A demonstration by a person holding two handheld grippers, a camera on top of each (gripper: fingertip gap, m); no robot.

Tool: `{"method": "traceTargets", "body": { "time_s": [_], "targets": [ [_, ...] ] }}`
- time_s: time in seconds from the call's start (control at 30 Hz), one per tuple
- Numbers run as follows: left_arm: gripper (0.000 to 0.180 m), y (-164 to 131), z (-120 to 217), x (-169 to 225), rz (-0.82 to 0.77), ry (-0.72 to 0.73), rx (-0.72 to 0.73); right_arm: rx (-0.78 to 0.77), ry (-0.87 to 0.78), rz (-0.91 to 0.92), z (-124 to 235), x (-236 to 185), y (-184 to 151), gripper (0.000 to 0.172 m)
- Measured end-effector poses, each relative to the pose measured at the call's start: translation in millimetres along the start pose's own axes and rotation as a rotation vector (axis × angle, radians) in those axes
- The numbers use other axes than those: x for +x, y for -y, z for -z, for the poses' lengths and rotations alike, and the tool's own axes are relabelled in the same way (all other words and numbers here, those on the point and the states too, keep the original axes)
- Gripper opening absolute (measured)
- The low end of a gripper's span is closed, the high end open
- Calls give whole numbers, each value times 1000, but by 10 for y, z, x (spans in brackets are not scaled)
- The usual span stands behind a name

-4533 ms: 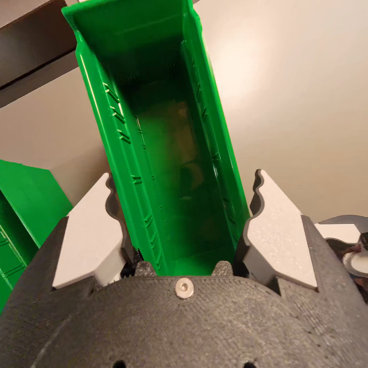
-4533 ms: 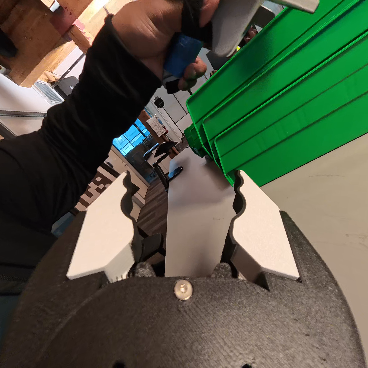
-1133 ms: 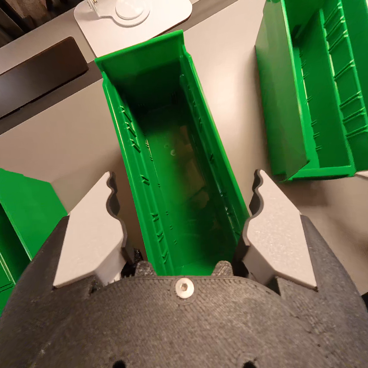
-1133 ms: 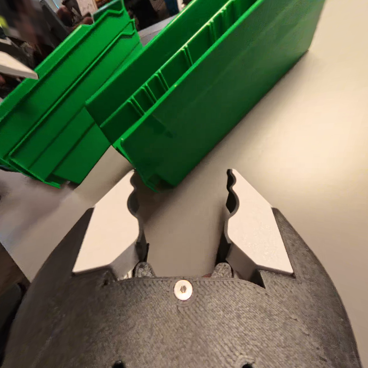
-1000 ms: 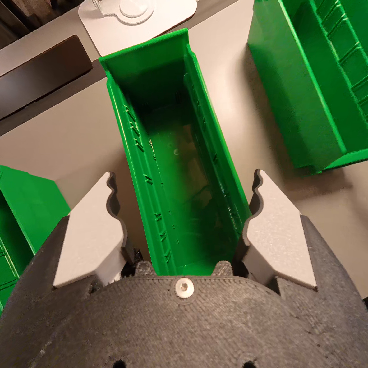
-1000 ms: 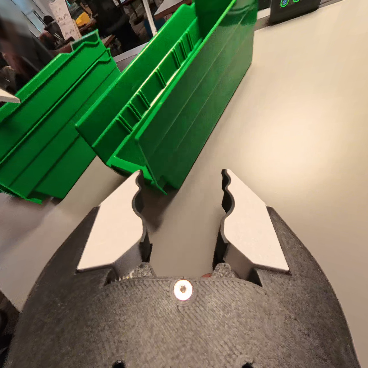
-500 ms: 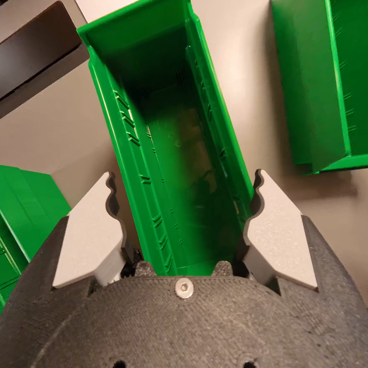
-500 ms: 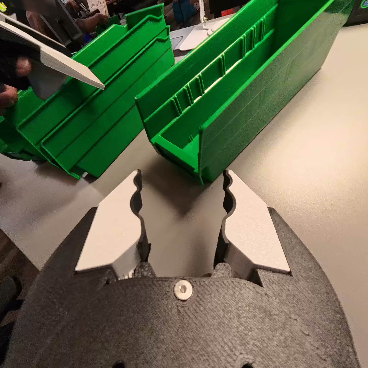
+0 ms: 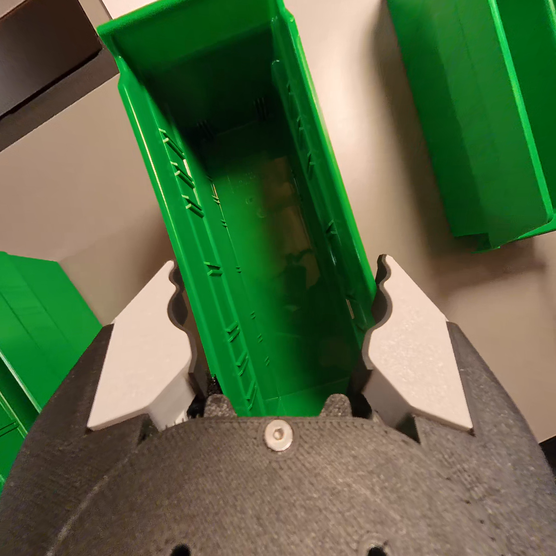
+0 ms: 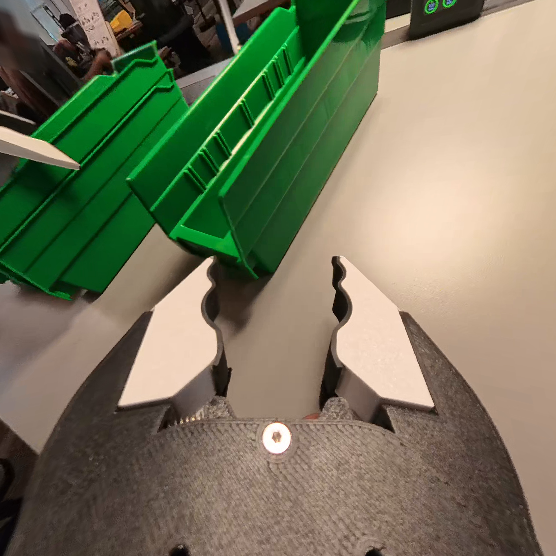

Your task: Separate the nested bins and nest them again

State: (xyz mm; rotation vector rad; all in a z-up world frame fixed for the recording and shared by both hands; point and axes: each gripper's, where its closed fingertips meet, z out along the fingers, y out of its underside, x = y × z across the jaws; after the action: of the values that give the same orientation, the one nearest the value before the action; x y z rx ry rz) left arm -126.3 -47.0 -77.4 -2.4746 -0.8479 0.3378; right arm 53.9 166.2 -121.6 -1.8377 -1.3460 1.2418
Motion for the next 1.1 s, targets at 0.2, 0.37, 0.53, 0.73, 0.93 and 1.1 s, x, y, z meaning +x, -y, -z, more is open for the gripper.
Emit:
{"method": "traceTargets", "body": {
  "time_s": [0.2,0.37,0.53,0.73,0.93,1.1],
  "targets": [
    [113,2,27,-4,2,4,-6,-102,165,130,125,-687,-131,75],
    [107,2,57,-26,26,2,-3,-146,337,115,50,-1078,-297,74],
    [106,10,160,-100,44,14,11,-199,383,60,-101,-1054,-470,74],
    [104,-34,240,-208,67,24,16,-208,402,15,-161,-990,-508,74],
    [103,-27,303,-254,80,26,28,-203,418,2,-156,-997,-495,74],
    [103,-9,341,-220,87,13,33,-207,431,6,-150,-1019,-503,74]
  ]
}}
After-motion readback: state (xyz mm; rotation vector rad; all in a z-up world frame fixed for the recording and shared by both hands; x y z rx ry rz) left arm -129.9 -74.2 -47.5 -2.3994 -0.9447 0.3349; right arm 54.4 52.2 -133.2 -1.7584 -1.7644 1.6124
